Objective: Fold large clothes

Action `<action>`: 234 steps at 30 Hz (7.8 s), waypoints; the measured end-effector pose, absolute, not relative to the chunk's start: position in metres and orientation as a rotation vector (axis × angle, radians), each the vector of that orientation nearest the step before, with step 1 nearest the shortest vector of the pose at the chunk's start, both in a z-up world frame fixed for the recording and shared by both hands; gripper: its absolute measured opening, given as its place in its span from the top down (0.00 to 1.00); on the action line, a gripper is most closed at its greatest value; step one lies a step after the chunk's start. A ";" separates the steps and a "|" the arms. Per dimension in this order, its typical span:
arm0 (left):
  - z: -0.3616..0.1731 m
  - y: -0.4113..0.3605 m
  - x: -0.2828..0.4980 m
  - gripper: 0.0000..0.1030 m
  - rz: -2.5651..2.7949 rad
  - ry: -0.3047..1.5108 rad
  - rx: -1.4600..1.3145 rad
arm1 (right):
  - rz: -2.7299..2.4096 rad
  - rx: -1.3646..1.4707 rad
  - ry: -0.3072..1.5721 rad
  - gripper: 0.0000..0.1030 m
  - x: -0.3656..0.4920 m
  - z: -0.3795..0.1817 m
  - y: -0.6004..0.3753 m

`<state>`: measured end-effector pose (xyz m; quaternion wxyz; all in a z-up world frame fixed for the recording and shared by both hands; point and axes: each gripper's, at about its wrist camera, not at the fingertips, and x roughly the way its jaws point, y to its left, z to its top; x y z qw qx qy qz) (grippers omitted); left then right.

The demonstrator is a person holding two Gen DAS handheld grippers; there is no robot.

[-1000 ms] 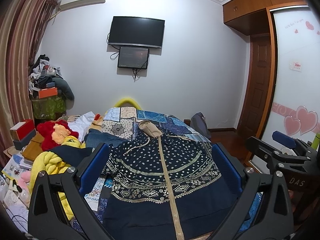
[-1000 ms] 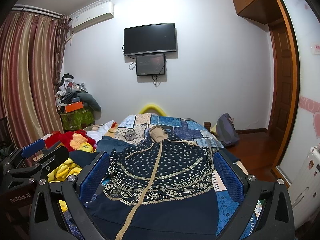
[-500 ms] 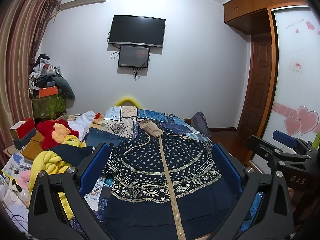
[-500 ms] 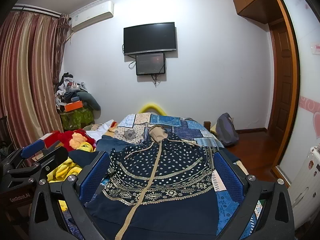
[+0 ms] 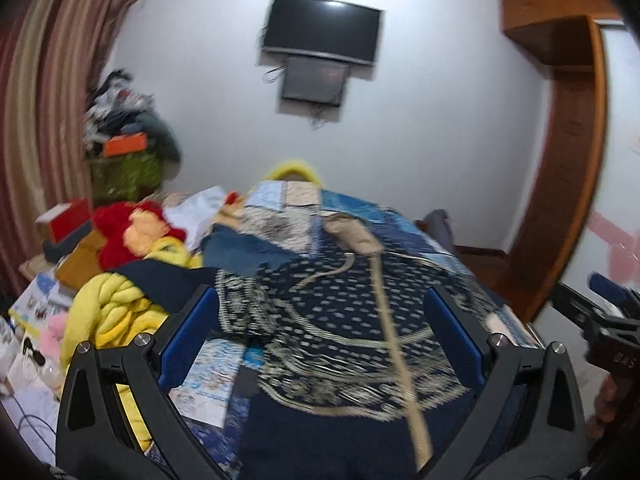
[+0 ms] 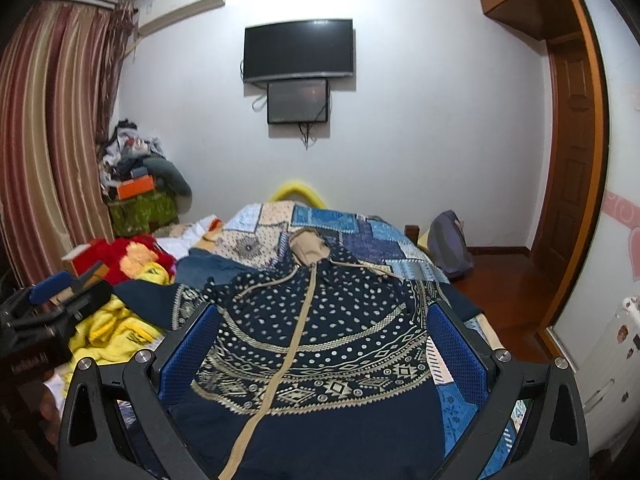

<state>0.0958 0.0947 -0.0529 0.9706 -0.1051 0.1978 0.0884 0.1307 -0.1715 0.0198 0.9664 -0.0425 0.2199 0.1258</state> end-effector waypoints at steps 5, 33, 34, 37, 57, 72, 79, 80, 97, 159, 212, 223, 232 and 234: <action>-0.077 0.155 0.130 0.00 0.332 0.446 -0.205 | 0.252 -0.138 0.464 0.00 0.179 0.001 -0.146; -0.262 0.409 0.271 0.37 0.304 0.852 -0.572 | 0.525 -0.359 0.960 0.00 0.412 -0.170 -0.003; -0.266 0.413 0.276 0.41 0.315 0.861 -0.571 | 0.521 -0.341 0.962 0.00 0.416 -0.170 -0.003; -0.270 0.421 0.286 0.61 0.393 0.874 -0.533 | 0.514 -0.325 0.979 0.01 0.423 -0.169 -0.003; -0.082 0.248 0.377 0.96 0.149 0.590 -0.159 | 0.421 -0.203 0.964 0.00 0.413 -0.136 -0.100; -0.170 -0.037 0.457 0.96 -0.310 0.847 -0.002 | 0.288 -0.239 0.860 0.00 0.388 -0.119 -0.224; -0.228 -0.110 0.437 0.93 -0.364 0.987 0.171 | 0.231 -0.230 0.905 0.00 0.385 -0.133 -0.266; -0.231 -0.114 0.433 0.91 -0.370 1.000 0.198 | 0.231 -0.227 0.910 0.00 0.385 -0.134 -0.269; -0.182 0.042 0.366 0.39 -0.241 0.933 0.065 | 0.410 -0.252 0.922 0.00 0.400 -0.125 -0.182; -0.264 0.119 0.397 0.34 0.098 1.097 0.089 | 0.077 -0.171 1.054 0.08 0.443 -0.189 -0.331; -0.157 -0.030 0.441 0.30 -0.223 0.870 0.044 | 0.136 0.260 0.718 0.95 0.469 -0.079 -0.387; -0.152 -0.024 0.426 0.30 -0.269 0.884 0.044 | 0.230 0.133 0.804 0.94 0.452 -0.061 -0.313; -0.204 -0.034 0.433 0.30 -0.273 0.981 0.081 | 0.150 0.154 1.160 0.94 0.481 -0.176 -0.363; -0.219 -0.035 0.437 0.30 -0.259 1.014 0.086 | 0.135 0.044 1.203 0.94 0.485 -0.201 -0.357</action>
